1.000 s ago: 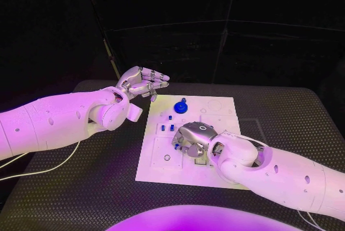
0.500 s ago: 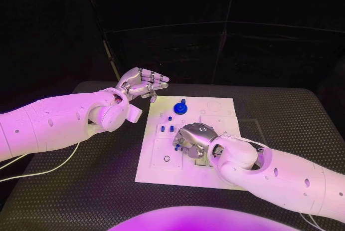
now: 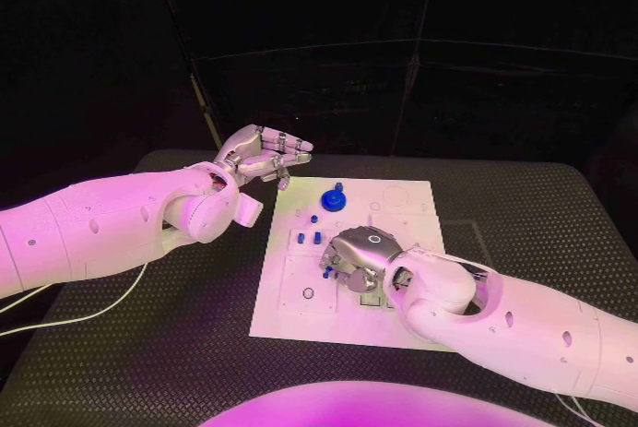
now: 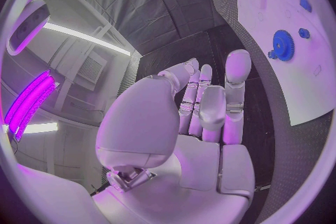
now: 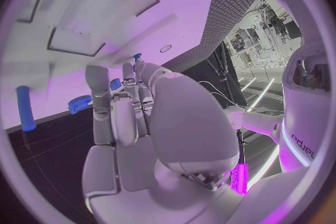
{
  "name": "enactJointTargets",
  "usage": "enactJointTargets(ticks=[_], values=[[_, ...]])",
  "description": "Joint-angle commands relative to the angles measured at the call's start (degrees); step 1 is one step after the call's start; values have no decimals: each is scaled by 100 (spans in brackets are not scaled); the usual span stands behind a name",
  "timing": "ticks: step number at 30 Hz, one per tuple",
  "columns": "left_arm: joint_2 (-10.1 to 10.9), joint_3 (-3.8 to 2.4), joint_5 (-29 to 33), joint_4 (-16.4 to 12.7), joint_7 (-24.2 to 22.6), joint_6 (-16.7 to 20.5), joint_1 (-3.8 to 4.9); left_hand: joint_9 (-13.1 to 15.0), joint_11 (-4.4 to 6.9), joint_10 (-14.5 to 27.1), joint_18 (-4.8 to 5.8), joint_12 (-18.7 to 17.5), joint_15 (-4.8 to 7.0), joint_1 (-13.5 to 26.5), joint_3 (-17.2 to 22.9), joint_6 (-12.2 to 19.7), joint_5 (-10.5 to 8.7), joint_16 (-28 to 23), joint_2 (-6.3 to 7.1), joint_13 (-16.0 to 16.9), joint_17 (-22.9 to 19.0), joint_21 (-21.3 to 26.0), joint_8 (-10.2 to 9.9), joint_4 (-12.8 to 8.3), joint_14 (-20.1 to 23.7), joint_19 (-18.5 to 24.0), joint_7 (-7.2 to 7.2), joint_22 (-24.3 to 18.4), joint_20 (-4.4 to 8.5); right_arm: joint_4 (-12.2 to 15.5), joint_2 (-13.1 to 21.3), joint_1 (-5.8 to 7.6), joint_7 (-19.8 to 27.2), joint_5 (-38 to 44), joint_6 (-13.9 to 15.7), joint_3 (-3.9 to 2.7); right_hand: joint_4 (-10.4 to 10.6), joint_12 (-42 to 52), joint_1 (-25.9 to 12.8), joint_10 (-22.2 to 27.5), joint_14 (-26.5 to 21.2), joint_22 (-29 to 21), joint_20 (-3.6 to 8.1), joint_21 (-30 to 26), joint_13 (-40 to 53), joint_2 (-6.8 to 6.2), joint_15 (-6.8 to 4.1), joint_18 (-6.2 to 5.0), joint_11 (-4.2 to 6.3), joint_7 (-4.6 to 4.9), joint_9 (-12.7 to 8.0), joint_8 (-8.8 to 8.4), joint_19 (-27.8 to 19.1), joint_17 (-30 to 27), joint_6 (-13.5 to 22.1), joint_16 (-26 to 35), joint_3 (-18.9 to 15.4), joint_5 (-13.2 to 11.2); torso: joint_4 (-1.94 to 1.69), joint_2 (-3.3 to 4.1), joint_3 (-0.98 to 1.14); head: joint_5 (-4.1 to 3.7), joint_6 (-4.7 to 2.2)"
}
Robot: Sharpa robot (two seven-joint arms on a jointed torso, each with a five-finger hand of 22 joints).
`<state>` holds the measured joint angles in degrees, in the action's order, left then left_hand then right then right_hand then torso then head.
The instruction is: Assemble the parts on the task board
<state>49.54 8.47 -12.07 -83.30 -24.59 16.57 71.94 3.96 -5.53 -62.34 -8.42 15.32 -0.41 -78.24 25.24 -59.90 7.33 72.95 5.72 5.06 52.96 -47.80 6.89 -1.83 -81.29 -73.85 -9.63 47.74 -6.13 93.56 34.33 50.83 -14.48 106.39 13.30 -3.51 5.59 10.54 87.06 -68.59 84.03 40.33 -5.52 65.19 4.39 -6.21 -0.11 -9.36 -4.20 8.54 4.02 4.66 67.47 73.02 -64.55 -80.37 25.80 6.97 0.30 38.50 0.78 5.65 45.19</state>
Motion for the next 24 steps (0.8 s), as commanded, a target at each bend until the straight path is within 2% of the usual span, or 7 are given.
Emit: enactJointTargets(ticks=[1,3,9,15,18,24], values=[[-11,-4,24,1,-18,-57,8,-7,-3,33,-82,29,-4,51,3,34,-19,-27,-4,-3,-2,14,-12,-7,41,29,-19,-3,7,-8,-24,6,65,-8,-149,1,-25,-40,-116,-31,269,-12,4,24,6,-11,-38,54,2,-12,6,7,-30,3,-40,-21,-15,39,-5,2,-1,-2,2],[-13,-4,24,2,-19,-56,8,-7,-3,33,-82,29,-4,51,3,34,-19,-27,-4,-3,-2,14,-12,-7,41,29,-19,-3,7,-16,-36,6,80,-30,-199,9,-26,-43,-140,-31,269,-18,4,20,6,-18,-38,53,1,-14,6,5,-32,2,-40,-21,-26,49,-5,3,-1,-3,2],[-16,-4,24,4,-16,-56,8,-6,-6,50,-83,28,-6,54,5,35,-19,-26,-6,-5,-1,22,-11,-9,43,33,-21,-9,6,-11,-40,6,93,-65,-300,109,-26,-47,-176,-31,269,-20,4,17,5,-26,-39,54,2,-16,6,3,-33,-1,-43,-20,-42,61,-3,1,-1,1,8],[-17,-4,24,7,-12,-58,8,-6,-6,50,-83,28,-6,54,5,35,-19,-26,-6,-5,-1,22,-11,-9,43,33,-21,-9,6,-28,-53,7,91,-80,-310,137,-24,-63,-236,-12,266,-48,3,-1,1,-42,-37,50,0,-15,2,-12,-45,-13,-26,-14,-69,73,0,0,0,3,15],[-18,-4,24,8,-12,-60,8,-6,-6,50,-83,28,-6,54,5,35,-19,-26,-6,-5,-1,22,-11,-9,43,33,-21,-9,6,-46,-58,7,82,-92,-262,142,1,-223,-348,259,247,-191,-28,-91,-62,-92,24,37,-79,57,-30,-105,-123,-66,157,21,-89,87,-2,0,-2,1,12],[-23,-4,24,13,-3,-71,8,-7,-8,61,-82,29,-7,55,5,36,-18,-28,-7,-6,-6,21,-10,-10,45,33,-22,-7,4,-78,-65,7,50,-110,-82,147,14,-449,-493,717,196,-540,-131,-316,-85,-205,133,-18,-212,132,-36,-116,-324,-251,456,131,-134,94,1,-2,1,4,12]])
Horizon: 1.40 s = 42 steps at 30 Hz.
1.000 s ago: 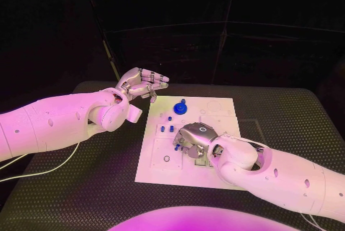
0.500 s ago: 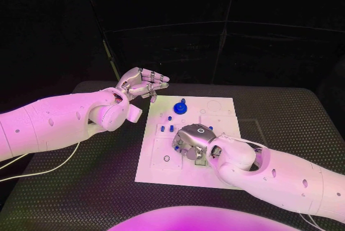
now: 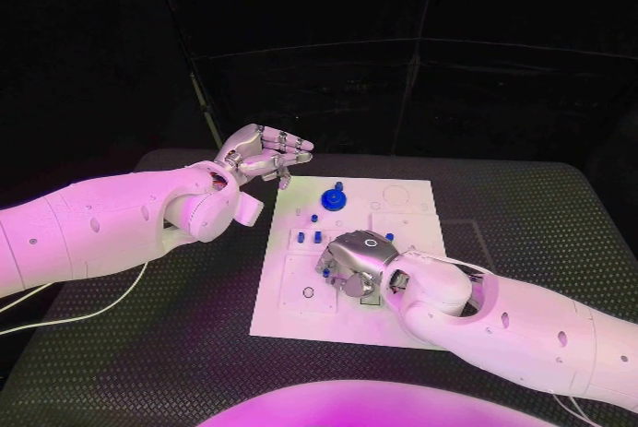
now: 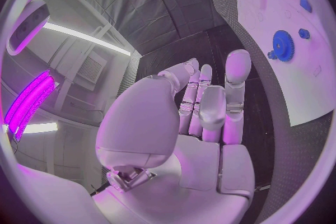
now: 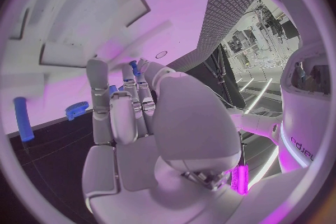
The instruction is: Assemble the parts on the task board
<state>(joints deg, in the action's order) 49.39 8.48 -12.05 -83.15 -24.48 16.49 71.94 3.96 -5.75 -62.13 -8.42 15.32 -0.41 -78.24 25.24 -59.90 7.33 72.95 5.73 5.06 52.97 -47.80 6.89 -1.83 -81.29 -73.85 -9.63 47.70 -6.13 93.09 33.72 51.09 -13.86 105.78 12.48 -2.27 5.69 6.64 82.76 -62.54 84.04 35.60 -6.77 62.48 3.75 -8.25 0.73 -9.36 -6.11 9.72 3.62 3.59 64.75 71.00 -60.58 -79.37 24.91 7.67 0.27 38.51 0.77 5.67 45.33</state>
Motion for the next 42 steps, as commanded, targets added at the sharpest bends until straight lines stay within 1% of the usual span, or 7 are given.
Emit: enactJointTargets(ticks=[1,14,23,25,34,38,42], values=[[-8,-4,23,-1,-13,-64,8,-7,14,40,-83,29,-7,55,6,36,-18,-28,-7,-6,-6,21,-10,-10,45,33,-22,-3,4,-35,-3,-19,-17,-51,47,23,0,-79,-77,182,179,-127,-21,-85,-19,-15,61,-29,-35,20,3,-11,-84,-103,119,65,-57,23,3,-4,3,-1,-6],[-2,-4,23,-5,-6,-73,8,-7,11,50,-83,29,-9,58,5,40,-19,-28,-6,-7,-8,23,-11,-11,46,34,-24,-3,3,89,109,-21,-9,-55,687,23,-50,-86,-104,451,134,-326,-56,-225,-7,-58,81,-65,-56,-1,5,-6,-182,-230,415,147,-142,18,5,-2,1,-14,-34],[8,-3,23,2,-3,-85,7,-7,11,50,-83,29,-9,58,5,40,-19,-28,-6,-7,-8,23,-11,-11,46,34,-24,-3,3,448,484,-22,-36,-104,1083,4,-44,26,-160,415,156,-279,-48,-202,11,-88,66,-58,-34,-21,20,17,-123,-194,413,119,-216,82,12,-13,1,-46,-71],[9,-2,23,3,-3,-88,6,-7,11,50,-83,29,-9,58,5,40,-19,-28,-6,-7,-8,23,-11,-11,46,34,-24,-3,3,495,582,-21,-48,-152,1099,-63,-39,38,-170,412,161,-262,-46,-193,12,-91,63,-55,-30,-25,21,17,-109,-182,414,111,-228,86,7,-12,-3,-57,-80],[33,0,23,0,-3,-94,6,-7,10,58,-82,32,-11,58,6,42,-18,-29,-8,-8,-13,23,-11,-13,49,35,-25,-2,1,721,1223,2,-126,-679,635,-673,31,172,-318,505,175,-252,-23,-201,7,-178,40,-46,-2,-88,20,11,-25,-166,509,99,-538,165,5,-12,-9,-99,-147],[30,1,23,2,-3,-96,6,-7,10,58,-82,32,-11,58,6,42,-18,-29,-8,-8,-13,23,-11,-13,49,35,-25,-2,1,744,1413,36,-121,-806,369,-781,56,228,-325,650,183,-352,-25,-279,5,-185,48,-56,-14,-110,20,7,-17,-100,573,66,-833,198,3,1,-3,-110,-174],[21,2,23,7,-4,-101,6,-7,10,58,-82,32,-11,58,6,42,-18,-29,-8,-8,-13,23,-11,-13,49,35,-25,-2,1,689,1501,54,-155,-751,160,-822,67,277,-275,739,178,-392,-31,-318,6,-153,56,-57,-24,-129,22,8,-2,-112,600,76,-1030,202,-4,-4,-4,-121,-181]])
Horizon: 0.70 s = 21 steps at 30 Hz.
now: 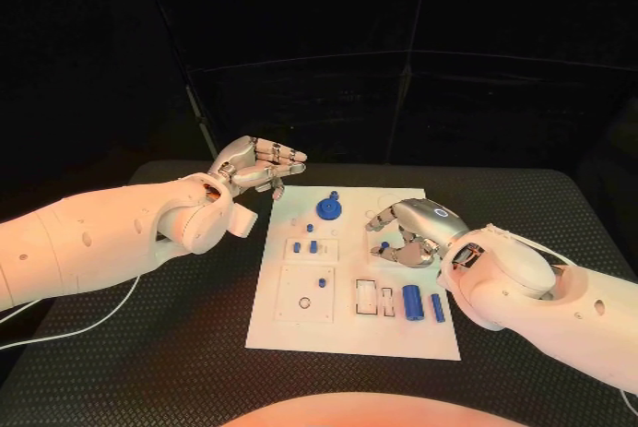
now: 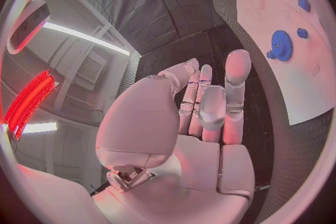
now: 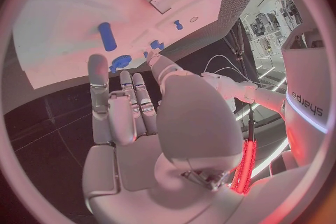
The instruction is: Assemble the parts on the task board
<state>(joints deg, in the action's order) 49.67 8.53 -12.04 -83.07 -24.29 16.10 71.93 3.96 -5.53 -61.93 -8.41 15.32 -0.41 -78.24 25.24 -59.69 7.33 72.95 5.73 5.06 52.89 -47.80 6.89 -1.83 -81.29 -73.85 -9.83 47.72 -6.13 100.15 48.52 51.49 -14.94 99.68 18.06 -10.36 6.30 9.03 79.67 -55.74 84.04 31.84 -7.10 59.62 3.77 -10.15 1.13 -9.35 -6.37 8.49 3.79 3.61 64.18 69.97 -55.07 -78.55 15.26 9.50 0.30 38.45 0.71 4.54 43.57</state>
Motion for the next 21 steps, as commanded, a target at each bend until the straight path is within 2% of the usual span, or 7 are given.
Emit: enactJointTargets(ticks=[1,4,12,14,21], values=[[-9,-3,22,0,-23,-63,7,-7,-12,38,-83,32,-11,58,6,22,-18,-29,-8,-8,-5,23,-11,-13,49,35,-4,-4,1,-40,34,17,-64,-111,-448,-18,9,45,42,74,177,-22,0,-38,2,43,15,-57,0,-10,6,7,57,-16,49,-2,-96,17,-10,2,2,-10,-5],[-16,-3,22,4,-23,-66,7,-7,-12,38,-83,32,-11,58,6,22,-18,-29,-8,-8,-5,23,-11,-13,49,35,-4,-4,1,-121,50,22,-123,-13,-619,-29,38,90,80,130,172,-54,-4,-69,4,77,20,-59,-5,-19,8,10,64,-33,48,11,-244,-23,-16,8,-1,-12,-14],[-21,-2,22,7,-22,-65,7,-7,-12,38,-83,32,-11,58,6,22,-18,-29,-8,-8,-5,23,-11,-13,49,35,-4,-4,1,-244,-9,26,-183,97,-877,-36,67,173,165,137,163,-92,-5,-106,10,161,17,-62,0,-24,12,17,69,-76,26,40,-357,-55,-8,14,2,-4,-8],[-22,-2,22,6,-22,-65,7,-7,-12,38,-83,32,-11,58,6,22,-18,-29,-8,-8,-5,23,-11,-13,49,35,-4,-4,1,-262,-28,26,-186,106,-923,-36,70,201,185,119,162,-95,-2,-109,13,183,14,-63,6,-22,13,19,73,-80,16,44,-369,-57,-8,11,-2,-1,-1],[-24,-2,22,5,-23,-65,7,-7,-12,38,-83,32,-11,58,6,22,-18,-29,-8,-8,-5,23,-11,-13,49,35,-4,-4,1,-345,-120,26,-234,163,-973,-37,85,313,271,19,170,-77,18,-104,14,311,-10,-59,35,-9,18,29,115,-72,-52,42,-372,-77,-2,7,6,1,11]])
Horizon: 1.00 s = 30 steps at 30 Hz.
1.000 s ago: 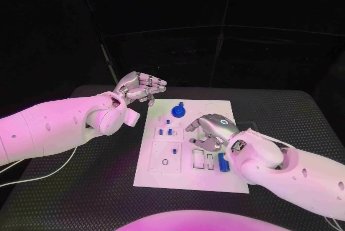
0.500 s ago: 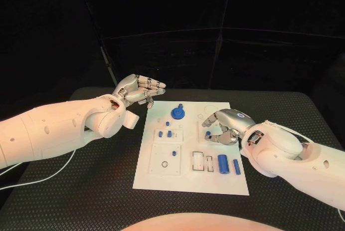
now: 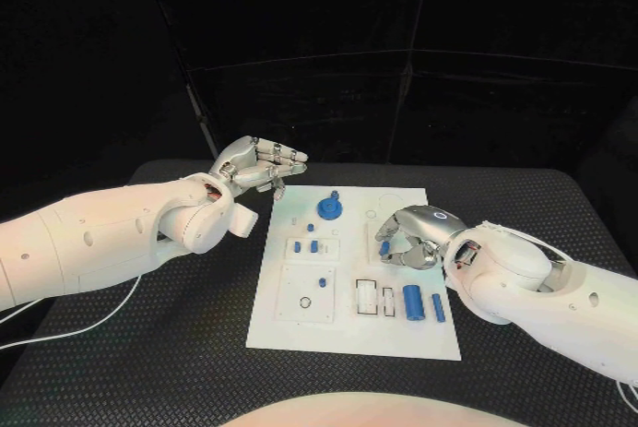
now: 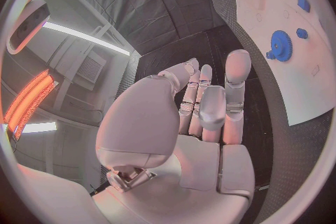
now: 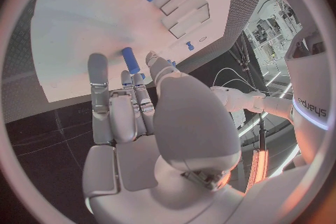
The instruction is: Assemble the parts on the task board
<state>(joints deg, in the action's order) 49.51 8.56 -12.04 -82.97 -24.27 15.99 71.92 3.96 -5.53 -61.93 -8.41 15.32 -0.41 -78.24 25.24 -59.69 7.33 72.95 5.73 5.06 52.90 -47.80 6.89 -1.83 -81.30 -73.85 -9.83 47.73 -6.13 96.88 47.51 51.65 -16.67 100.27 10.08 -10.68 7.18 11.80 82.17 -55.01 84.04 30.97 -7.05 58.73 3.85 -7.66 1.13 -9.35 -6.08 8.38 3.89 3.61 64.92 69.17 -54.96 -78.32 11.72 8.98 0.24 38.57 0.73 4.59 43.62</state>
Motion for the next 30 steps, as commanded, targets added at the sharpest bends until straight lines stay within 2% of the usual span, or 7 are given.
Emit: enactJointTargets(ticks=[1,5,9,19,23,30], values=[[-8,-4,21,-6,-25,-54,8,-7,-12,38,-83,32,-11,58,6,22,-18,-29,-8,-8,-6,23,-11,-13,49,35,-4,-4,1,-34,-33,10,-67,111,-188,-5,-5,56,48,-85,173,16,19,-11,4,92,-16,-58,14,18,10,34,51,16,-89,16,-4,-35,2,-6,3,-5,7],[-11,-4,21,-5,-27,-55,8,-7,-12,38,-83,32,-11,58,6,22,-18,-29,-8,-8,-6,23,-11,-13,49,35,-4,-4,1,-76,-88,10,-78,125,-274,-4,-4,129,156,-299,197,87,43,35,-13,221,-42,-44,37,53,24,70,116,71,-266,-21,115,-97,2,-2,8,4,13],[-11,-4,21,-5,-26,-56,8,-7,-12,38,-83,32,-11,58,6,22,-18,-29,-8,-8,-6,23,-11,-13,49,35,-4,-4,1,-98,-121,10,-78,129,-312,-4,-1,136,244,-531,217,183,63,99,-25,296,-63,-29,62,55,24,78,177,124,-391,-59,280,-145,4,-2,9,6,18],[-19,-4,21,0,-26,-62,7,-7,-12,38,-83,32,-11,58,6,22,-18,-29,-8,-8,-6,23,-11,-13,49,35,-4,-4,1,-203,-195,9,-112,229,-252,-3,-29,25,370,-951,244,387,118,240,-23,368,-122,2,135,20,35,120,273,216,-674,-127,664,-225,4,-5,6,3,25],[-19,-4,21,1,-26,-64,7,-7,-12,38,-83,32,-11,58,6,22,-18,-29,-8,-8,-6,23,-11,-13,49,35,-4,-4,1,-246,-214,9,-150,343,-126,-2,-169,-51,541,-1080,249,439,147,289,-20,421,-144,9,147,29,31,119,287,240,-752,-146,953,-330,1,-5,6,5,27],[-15,-4,21,0,-31,-62,6,-7,-15,56,-84,42,-14,64,7,25,-18,-21,-12,-8,5,30,-8,-16,48,38,-7,-7,-3,-214,-201,8,-153,490,72,-2,-436,-136,632,-1297,250,546,166,402,1,339,-149,19,153,49,18,97,274,263,-831,-166,1404,-281,8,-7,7,13,34]])
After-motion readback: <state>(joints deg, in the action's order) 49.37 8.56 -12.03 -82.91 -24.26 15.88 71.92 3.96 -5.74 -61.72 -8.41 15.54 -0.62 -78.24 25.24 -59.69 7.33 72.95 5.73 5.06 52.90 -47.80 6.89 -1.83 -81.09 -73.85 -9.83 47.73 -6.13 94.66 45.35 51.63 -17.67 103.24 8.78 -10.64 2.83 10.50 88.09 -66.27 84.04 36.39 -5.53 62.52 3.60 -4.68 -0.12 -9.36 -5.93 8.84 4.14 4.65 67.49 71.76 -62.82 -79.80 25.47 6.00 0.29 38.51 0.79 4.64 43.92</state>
